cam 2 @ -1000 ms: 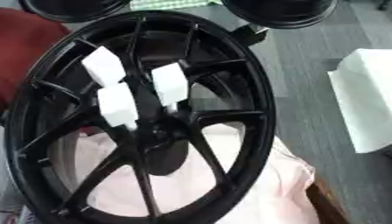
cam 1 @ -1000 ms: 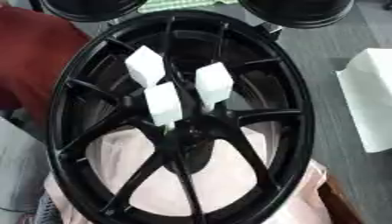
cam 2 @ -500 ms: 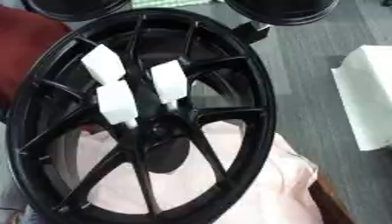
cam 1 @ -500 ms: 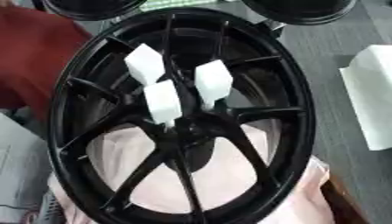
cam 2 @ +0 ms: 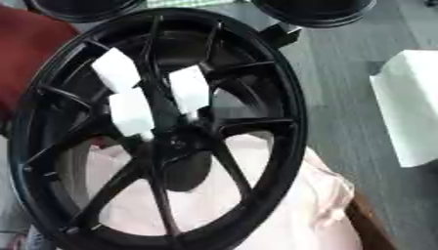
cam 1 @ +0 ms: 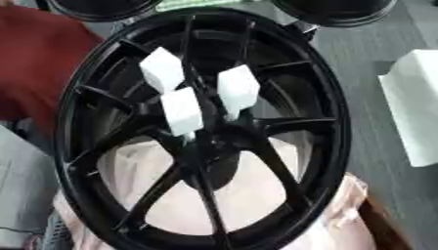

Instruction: Pull the pin out of the wheel hub.

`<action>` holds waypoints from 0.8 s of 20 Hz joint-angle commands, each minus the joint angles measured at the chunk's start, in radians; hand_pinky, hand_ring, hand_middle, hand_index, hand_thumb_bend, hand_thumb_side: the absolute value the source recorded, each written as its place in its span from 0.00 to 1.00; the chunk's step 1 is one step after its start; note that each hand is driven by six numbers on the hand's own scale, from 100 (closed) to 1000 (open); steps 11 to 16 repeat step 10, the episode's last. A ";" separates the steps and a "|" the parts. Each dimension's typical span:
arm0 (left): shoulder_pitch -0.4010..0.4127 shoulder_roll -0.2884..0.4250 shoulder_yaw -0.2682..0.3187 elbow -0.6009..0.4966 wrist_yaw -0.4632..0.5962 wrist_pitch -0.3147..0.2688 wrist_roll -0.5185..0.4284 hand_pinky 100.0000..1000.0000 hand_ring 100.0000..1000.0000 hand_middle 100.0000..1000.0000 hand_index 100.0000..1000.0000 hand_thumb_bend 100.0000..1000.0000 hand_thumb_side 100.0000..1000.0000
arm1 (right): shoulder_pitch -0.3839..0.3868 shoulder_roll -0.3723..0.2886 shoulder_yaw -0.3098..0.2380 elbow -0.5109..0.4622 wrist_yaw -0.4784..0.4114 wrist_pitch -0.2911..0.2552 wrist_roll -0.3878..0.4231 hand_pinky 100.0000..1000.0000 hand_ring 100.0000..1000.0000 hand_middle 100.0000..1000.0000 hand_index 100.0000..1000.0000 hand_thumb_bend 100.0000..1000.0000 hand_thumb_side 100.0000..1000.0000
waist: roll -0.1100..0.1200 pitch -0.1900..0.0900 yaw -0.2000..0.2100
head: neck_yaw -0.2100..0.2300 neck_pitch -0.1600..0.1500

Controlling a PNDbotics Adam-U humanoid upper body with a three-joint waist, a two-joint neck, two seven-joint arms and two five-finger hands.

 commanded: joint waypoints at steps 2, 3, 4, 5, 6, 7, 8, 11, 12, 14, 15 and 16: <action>-0.019 0.050 0.012 -0.012 -0.001 0.002 0.001 0.79 0.83 0.83 0.83 0.46 0.76 | -0.054 -0.039 0.007 -0.093 -0.032 -0.019 -0.042 0.82 0.74 0.66 0.71 0.14 0.37 | -0.003 -0.032 0.005 | -0.010 0.001; -0.020 0.049 0.012 -0.012 0.000 0.002 0.001 0.79 0.83 0.83 0.83 0.46 0.76 | -0.071 -0.038 0.016 -0.114 -0.039 -0.022 -0.040 0.82 0.74 0.65 0.70 0.10 0.33 | -0.004 -0.033 0.006 | -0.013 0.001; -0.021 0.048 0.011 -0.013 0.000 0.002 0.001 0.79 0.83 0.83 0.83 0.46 0.76 | -0.086 -0.038 0.025 -0.131 -0.044 -0.023 -0.036 0.82 0.74 0.65 0.70 0.09 0.33 | -0.004 -0.034 0.007 | -0.015 0.000; -0.022 0.046 0.010 -0.013 0.000 0.003 0.000 0.79 0.83 0.83 0.83 0.46 0.76 | -0.104 -0.037 0.037 -0.149 -0.047 -0.023 -0.029 0.82 0.74 0.65 0.70 0.07 0.34 | -0.005 -0.034 0.009 | -0.018 -0.001; -0.024 0.044 0.009 -0.014 0.000 0.004 -0.001 0.79 0.83 0.83 0.83 0.46 0.76 | -0.122 -0.035 0.050 -0.165 -0.050 -0.020 -0.020 0.82 0.73 0.64 0.70 0.05 0.35 | -0.005 -0.035 0.010 | -0.019 -0.002; -0.026 0.042 0.007 -0.014 -0.001 0.005 -0.002 0.79 0.83 0.83 0.83 0.46 0.76 | -0.141 -0.032 0.065 -0.181 -0.053 -0.017 -0.009 0.82 0.73 0.64 0.70 0.03 0.36 | -0.005 -0.036 0.012 | -0.021 -0.004; -0.028 0.041 0.006 -0.014 -0.002 0.006 -0.003 0.79 0.83 0.83 0.83 0.46 0.76 | -0.159 -0.029 0.080 -0.195 -0.054 -0.011 0.003 0.81 0.73 0.64 0.70 0.00 0.38 | -0.006 -0.036 0.014 | -0.021 -0.004; -0.030 0.038 0.004 -0.015 -0.003 0.007 -0.004 0.79 0.83 0.83 0.83 0.46 0.76 | -0.197 -0.021 0.111 -0.221 -0.058 -0.002 0.028 0.81 0.73 0.64 0.70 0.00 0.40 | -0.006 -0.038 0.019 | -0.021 -0.005; -0.030 0.038 0.004 -0.015 -0.003 0.007 -0.004 0.79 0.83 0.83 0.83 0.46 0.76 | -0.197 -0.021 0.111 -0.221 -0.058 -0.002 0.028 0.81 0.73 0.64 0.70 0.00 0.40 | -0.006 -0.038 0.019 | -0.021 -0.005; -0.030 0.038 0.004 -0.015 -0.003 0.007 -0.004 0.79 0.83 0.83 0.83 0.46 0.76 | -0.197 -0.021 0.111 -0.221 -0.058 -0.002 0.028 0.81 0.73 0.64 0.70 0.00 0.40 | -0.006 -0.038 0.019 | -0.021 -0.005; -0.030 0.038 0.004 -0.015 -0.003 0.007 -0.004 0.79 0.83 0.83 0.83 0.46 0.76 | -0.197 -0.021 0.111 -0.221 -0.058 -0.002 0.028 0.81 0.73 0.64 0.70 0.00 0.40 | -0.006 -0.038 0.019 | -0.021 -0.005; -0.030 0.038 0.004 -0.015 -0.003 0.007 -0.004 0.79 0.83 0.83 0.83 0.46 0.76 | -0.197 -0.021 0.111 -0.221 -0.058 -0.002 0.028 0.81 0.73 0.64 0.70 0.00 0.40 | -0.006 -0.038 0.019 | -0.021 -0.005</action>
